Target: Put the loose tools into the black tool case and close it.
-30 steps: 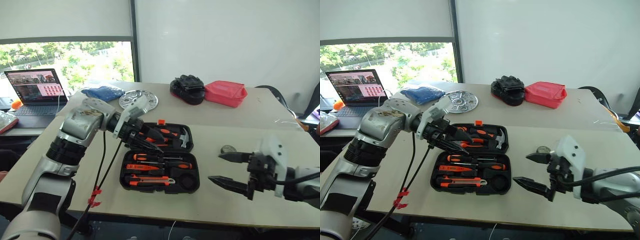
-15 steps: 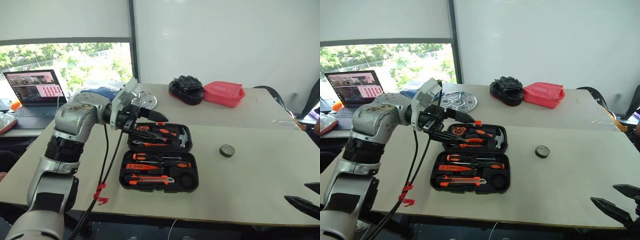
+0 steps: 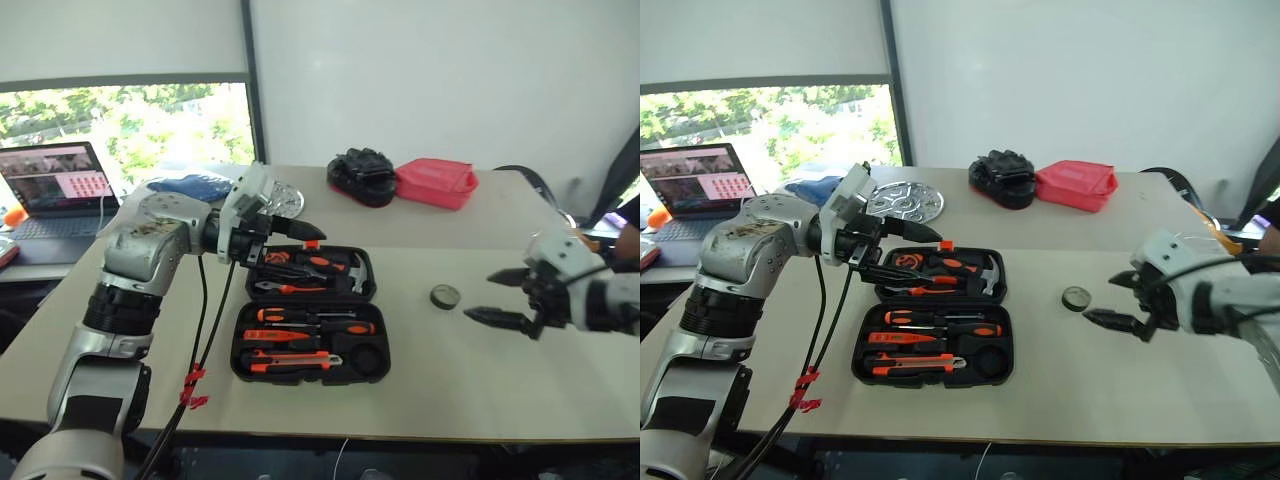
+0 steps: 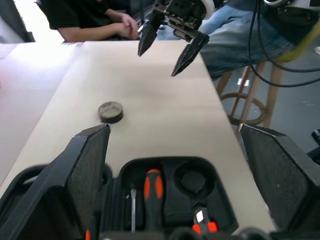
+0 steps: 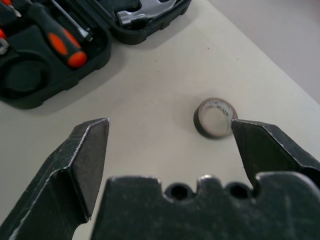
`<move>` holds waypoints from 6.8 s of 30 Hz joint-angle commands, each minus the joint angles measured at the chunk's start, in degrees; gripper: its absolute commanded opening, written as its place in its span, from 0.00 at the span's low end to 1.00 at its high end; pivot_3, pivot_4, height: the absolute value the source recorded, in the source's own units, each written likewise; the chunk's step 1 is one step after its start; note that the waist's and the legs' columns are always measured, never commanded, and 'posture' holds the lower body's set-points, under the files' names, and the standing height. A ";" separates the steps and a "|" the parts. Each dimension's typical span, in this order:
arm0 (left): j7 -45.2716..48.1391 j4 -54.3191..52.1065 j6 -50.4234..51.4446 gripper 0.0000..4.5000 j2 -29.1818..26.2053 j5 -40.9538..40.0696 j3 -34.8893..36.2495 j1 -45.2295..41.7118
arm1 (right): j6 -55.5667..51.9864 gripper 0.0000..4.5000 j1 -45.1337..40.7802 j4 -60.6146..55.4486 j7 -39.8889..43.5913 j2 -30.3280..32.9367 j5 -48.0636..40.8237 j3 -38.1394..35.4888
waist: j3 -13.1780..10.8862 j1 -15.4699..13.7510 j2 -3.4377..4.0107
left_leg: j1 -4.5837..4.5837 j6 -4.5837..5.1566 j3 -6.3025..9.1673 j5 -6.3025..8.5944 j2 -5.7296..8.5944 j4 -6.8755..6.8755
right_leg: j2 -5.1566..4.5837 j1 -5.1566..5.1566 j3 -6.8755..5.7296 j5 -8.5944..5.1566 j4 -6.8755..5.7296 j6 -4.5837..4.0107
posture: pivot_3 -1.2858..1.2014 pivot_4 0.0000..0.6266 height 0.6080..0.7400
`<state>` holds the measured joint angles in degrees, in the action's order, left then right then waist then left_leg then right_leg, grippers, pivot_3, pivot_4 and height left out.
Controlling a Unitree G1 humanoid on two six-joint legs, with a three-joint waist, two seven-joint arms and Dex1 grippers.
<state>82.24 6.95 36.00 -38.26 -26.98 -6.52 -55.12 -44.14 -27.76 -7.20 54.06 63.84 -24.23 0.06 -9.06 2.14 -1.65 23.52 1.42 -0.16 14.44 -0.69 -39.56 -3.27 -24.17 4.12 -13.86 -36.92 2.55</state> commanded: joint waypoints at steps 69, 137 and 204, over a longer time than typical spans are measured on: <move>0.95 -10.55 -3.25 1.00 -6.49 1.18 -2.28 7.26 | 1.39 0.01 -7.11 -18.91 14.38 -15.43 14.70 25.25 | -0.45 -1.19 0.51 | 0.22 -0.27 0.08 -0.16 0.01 -0.30 | 0.01 -0.17 -0.19 0.22 -0.24 0.00 | 0.52 0.24 1.00; -7.07 -7.84 -7.67 0.00 -10.09 18.30 -8.43 25.02 | 9.00 0.00 5.38 -9.71 7.25 -15.28 12.40 13.92 | -0.46 -1.48 0.45 | 0.26 -0.25 -0.04 -0.15 0.00 -0.22 | -0.08 -0.17 -0.22 0.24 -0.18 -0.02 | 0.52 0.24 1.00; -36.26 21.17 38.46 0.76 4.85 11.65 -5.41 -3.66 | -38.61 0.45 -16.06 7.90 -22.91 -31.96 -4.59 -8.24 | -0.49 -1.13 0.21 | 0.31 -0.29 0.17 -0.18 0.09 -0.17 | -0.08 -0.32 -0.18 0.34 -0.29 -0.08 | 0.52 0.24 1.00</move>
<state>47.12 27.52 76.00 -33.74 -16.68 -11.09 -57.91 -82.61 -43.29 1.23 31.41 31.98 -28.24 -7.56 -9.56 1.01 -1.43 23.82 1.13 0.01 14.25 -0.60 -39.74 -3.35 -24.49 3.94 -13.51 -37.22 2.47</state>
